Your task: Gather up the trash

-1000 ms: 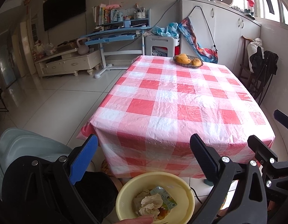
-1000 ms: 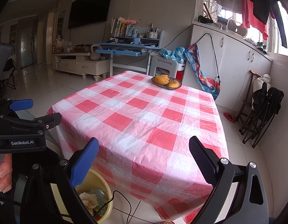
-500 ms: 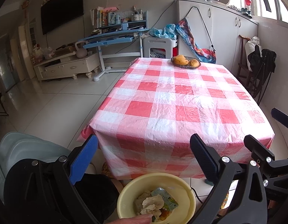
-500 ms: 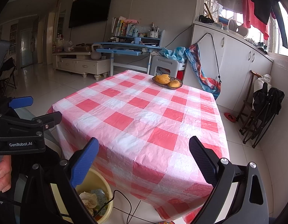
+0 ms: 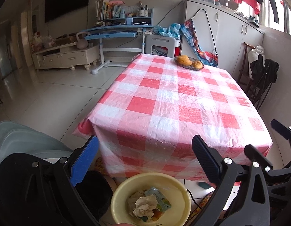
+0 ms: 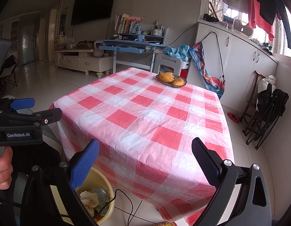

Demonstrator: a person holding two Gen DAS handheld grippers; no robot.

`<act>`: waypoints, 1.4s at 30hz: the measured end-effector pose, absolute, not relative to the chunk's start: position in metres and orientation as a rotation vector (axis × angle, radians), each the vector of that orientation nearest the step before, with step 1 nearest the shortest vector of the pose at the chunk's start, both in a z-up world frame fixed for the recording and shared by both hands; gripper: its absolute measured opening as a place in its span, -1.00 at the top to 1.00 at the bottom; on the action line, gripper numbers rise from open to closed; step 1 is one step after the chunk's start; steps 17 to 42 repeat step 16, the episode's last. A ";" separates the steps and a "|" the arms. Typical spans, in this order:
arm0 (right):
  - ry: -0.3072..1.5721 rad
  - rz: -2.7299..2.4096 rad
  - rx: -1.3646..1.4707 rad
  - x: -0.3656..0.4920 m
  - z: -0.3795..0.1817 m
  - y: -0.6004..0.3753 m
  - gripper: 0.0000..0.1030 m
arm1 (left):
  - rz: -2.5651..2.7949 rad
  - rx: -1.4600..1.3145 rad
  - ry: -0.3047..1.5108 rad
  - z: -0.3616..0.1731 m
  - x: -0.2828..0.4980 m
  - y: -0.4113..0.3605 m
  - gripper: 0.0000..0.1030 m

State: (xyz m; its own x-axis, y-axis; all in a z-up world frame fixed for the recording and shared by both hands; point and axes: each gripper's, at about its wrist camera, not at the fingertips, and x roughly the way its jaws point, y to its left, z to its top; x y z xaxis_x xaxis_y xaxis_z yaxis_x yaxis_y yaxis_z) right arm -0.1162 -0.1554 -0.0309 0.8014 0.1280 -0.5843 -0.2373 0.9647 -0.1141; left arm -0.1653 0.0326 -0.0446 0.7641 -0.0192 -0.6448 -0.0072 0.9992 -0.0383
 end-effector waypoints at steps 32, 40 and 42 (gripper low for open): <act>0.647 0.203 -0.261 -0.111 -0.042 -0.137 -0.84 | 0.009 -0.002 0.720 -0.042 -0.166 0.042 -0.86; 0.647 0.203 -0.261 -0.111 -0.042 -0.137 -0.84 | 0.009 -0.002 0.720 -0.042 -0.166 0.042 -0.86; 0.647 0.203 -0.261 -0.111 -0.042 -0.137 -0.84 | 0.009 -0.002 0.720 -0.042 -0.166 0.042 -0.86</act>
